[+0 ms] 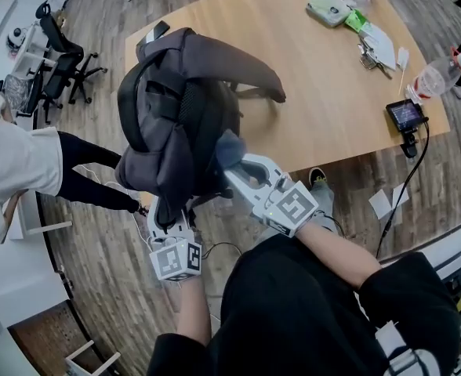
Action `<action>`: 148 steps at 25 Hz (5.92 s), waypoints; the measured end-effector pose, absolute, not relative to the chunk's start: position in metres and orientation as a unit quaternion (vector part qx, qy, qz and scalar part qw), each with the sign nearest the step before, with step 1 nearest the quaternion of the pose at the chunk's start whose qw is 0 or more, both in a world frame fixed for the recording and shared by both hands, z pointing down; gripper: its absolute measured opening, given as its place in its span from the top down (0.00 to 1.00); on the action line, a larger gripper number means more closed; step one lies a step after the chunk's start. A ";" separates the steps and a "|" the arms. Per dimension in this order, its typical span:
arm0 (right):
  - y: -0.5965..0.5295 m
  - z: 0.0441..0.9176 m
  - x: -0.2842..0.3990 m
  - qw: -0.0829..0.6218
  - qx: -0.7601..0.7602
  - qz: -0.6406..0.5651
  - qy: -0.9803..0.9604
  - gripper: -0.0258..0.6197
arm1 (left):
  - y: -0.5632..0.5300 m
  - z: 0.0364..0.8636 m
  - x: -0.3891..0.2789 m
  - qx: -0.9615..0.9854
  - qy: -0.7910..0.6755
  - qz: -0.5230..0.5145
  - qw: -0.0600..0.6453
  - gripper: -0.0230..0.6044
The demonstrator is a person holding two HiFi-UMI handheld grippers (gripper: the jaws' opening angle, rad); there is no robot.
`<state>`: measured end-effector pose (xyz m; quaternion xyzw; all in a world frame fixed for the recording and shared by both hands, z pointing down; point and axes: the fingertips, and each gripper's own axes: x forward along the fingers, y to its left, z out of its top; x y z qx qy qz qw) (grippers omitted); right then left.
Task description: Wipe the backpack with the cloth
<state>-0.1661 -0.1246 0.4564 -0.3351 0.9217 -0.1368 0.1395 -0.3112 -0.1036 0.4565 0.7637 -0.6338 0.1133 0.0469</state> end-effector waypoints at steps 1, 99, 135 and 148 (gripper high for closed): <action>-0.116 0.455 -0.172 0.139 -0.331 -0.139 0.923 0.84 | -0.094 0.466 -0.305 0.764 -0.631 0.123 0.061 0.82; -0.260 0.469 -0.125 0.098 -0.337 -0.109 0.930 0.86 | -0.080 0.435 -0.213 0.808 -0.575 0.113 0.061 0.93; -0.287 0.482 -0.114 0.091 -0.384 -0.148 0.907 0.86 | -0.081 0.437 -0.211 0.795 -0.594 0.111 0.047 0.93; -0.270 0.475 -0.125 0.062 -0.344 -0.098 0.932 0.87 | -0.081 0.436 -0.214 0.793 -0.597 0.115 0.040 0.93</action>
